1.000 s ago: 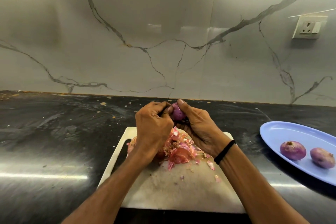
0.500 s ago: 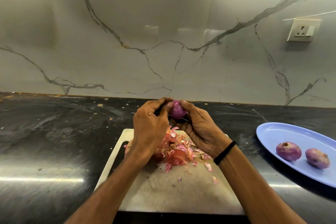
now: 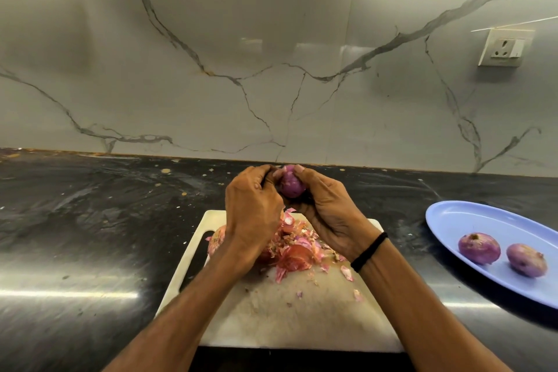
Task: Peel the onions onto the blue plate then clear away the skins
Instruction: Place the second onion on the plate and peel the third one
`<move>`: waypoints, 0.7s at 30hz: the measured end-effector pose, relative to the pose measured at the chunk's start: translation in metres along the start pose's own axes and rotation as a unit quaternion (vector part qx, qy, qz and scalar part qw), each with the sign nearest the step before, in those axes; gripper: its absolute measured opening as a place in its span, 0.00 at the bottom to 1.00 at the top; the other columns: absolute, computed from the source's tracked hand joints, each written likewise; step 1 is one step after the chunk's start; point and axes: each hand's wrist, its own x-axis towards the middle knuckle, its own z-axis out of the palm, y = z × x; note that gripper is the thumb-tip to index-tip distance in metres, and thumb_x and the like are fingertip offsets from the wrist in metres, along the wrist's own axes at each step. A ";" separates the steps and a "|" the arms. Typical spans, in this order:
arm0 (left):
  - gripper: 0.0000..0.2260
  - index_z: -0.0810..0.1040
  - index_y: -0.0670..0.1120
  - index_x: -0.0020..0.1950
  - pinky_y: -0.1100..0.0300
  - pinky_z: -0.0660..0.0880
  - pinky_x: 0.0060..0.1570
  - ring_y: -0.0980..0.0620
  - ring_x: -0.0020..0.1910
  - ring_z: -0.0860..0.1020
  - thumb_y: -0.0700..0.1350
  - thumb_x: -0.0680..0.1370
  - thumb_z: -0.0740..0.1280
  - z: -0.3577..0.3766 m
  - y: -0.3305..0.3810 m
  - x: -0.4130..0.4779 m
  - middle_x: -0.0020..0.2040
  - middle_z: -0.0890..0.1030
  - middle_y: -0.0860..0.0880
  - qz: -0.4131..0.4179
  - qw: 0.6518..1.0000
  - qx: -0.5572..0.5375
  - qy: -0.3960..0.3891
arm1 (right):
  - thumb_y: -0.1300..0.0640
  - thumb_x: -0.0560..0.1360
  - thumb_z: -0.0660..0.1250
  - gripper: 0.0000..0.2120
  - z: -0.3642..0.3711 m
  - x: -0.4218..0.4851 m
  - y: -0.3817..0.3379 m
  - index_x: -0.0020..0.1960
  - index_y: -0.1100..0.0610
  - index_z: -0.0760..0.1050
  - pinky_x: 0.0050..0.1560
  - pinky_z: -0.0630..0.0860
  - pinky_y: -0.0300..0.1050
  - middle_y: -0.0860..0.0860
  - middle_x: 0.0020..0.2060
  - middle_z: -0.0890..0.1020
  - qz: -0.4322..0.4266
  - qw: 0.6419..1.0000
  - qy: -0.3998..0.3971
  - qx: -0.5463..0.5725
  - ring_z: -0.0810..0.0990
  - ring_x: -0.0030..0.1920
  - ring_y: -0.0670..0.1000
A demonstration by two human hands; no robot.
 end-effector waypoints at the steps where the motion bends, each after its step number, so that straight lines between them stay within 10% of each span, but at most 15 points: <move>1: 0.08 0.82 0.41 0.52 0.73 0.76 0.44 0.58 0.40 0.78 0.34 0.80 0.65 -0.001 0.001 0.000 0.44 0.82 0.49 0.000 1.000 -0.004 0.005 | 0.58 0.79 0.66 0.19 0.001 0.000 0.000 0.63 0.71 0.74 0.49 0.84 0.48 0.66 0.60 0.80 0.007 1.000 0.005 0.024 0.82 0.54 0.58; 21: 0.14 0.80 0.49 0.64 0.65 0.77 0.59 0.58 0.57 0.79 0.43 0.78 0.70 -0.007 0.002 0.007 0.60 0.79 0.51 -0.023 0.993 -0.096 -0.067 | 0.59 0.75 0.64 0.22 -0.009 -0.003 -0.013 0.65 0.68 0.73 0.55 0.82 0.51 0.64 0.61 0.80 0.016 0.996 -0.044 0.073 0.82 0.58 0.59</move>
